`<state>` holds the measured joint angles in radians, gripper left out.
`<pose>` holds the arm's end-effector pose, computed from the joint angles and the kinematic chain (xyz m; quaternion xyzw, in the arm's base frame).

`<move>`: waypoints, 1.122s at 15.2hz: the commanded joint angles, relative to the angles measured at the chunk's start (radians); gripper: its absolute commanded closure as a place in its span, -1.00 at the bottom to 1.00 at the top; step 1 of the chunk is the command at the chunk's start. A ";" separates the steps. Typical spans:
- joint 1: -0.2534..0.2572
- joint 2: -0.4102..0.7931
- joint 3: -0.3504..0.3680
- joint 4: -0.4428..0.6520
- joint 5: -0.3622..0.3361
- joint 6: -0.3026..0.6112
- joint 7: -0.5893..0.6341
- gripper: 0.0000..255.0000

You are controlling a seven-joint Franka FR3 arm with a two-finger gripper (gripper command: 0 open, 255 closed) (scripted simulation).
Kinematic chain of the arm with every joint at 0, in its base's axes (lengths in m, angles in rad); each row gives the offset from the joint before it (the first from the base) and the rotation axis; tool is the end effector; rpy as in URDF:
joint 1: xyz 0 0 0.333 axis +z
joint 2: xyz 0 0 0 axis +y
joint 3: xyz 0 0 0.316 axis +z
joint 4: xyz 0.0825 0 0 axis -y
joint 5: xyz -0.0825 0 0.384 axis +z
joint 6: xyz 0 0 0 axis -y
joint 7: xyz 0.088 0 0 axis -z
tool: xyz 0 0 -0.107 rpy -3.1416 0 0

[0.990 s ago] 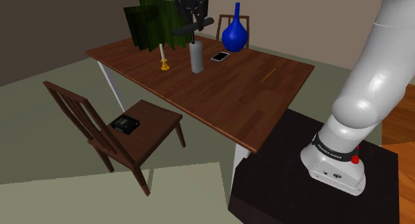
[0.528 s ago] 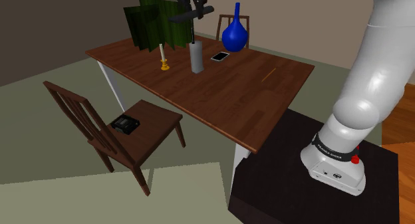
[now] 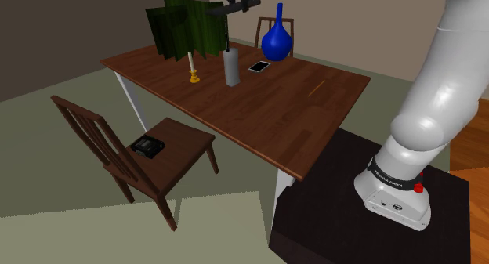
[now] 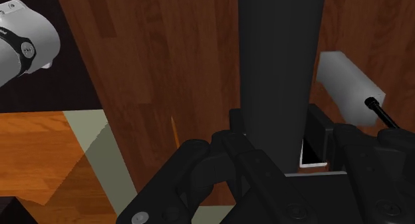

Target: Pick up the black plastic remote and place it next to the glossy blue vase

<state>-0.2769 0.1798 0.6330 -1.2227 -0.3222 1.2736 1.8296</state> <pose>0.5558 0.1195 0.6771 0.7077 -0.6973 0.0687 0.0909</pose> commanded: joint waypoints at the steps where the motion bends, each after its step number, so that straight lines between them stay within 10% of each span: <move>1: -0.049 -0.041 -0.021 -0.043 0.023 0.024 -0.058 1.00; 17: -0.295 -0.145 -0.216 -0.174 0.078 0.166 -0.464 1.00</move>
<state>-0.5587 0.0337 0.4292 -1.3950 -0.2444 1.4299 1.3915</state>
